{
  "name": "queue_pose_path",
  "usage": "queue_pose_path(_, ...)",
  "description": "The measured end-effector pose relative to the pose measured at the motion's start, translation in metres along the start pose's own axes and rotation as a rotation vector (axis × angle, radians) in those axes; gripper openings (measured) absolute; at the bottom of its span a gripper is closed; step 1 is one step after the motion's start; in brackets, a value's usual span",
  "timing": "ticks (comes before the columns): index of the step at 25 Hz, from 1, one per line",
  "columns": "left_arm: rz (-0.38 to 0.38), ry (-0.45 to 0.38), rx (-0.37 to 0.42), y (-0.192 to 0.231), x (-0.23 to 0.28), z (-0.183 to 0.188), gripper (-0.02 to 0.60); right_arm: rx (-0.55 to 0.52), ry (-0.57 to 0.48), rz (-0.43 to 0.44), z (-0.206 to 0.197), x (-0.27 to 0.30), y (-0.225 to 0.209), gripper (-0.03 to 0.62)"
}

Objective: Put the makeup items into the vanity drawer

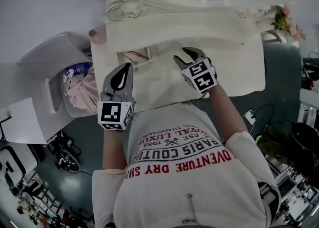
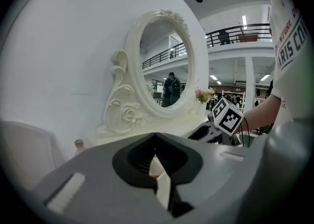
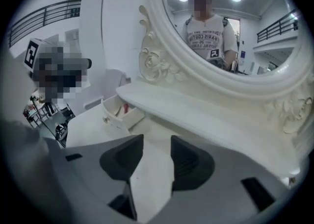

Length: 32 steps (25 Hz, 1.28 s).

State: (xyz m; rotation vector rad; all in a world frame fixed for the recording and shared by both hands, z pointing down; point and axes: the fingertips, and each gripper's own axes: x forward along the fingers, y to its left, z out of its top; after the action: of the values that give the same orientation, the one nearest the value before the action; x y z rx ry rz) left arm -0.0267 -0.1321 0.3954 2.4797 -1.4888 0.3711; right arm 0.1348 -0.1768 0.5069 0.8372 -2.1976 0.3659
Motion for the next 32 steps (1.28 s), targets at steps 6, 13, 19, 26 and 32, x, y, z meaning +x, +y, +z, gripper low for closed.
queue_pose_path(6,-0.105,0.016,0.029,-0.052,0.039,0.005,0.011,0.091,0.046,-0.081,-0.064,-0.038,-0.038,0.166)
queue_pose_path(13,-0.171,0.032,0.033,-0.116,0.062,-0.005,0.011,0.169,0.093,-0.114,-0.125,-0.058,-0.068,0.172)
queue_pose_path(19,-0.145,0.065,0.025,-0.136,0.060,-0.026,0.011,0.178,0.131,-0.096,-0.151,-0.043,-0.075,0.218)
queue_pose_path(26,-0.060,0.083,0.006,-0.125,0.052,-0.043,0.011,0.186,0.146,-0.105,-0.160,-0.025,-0.082,0.230)
queue_pose_path(32,-0.048,0.084,0.002,-0.131,0.051,-0.047,0.011,0.193,0.170,-0.079,-0.163,-0.025,-0.086,0.215)
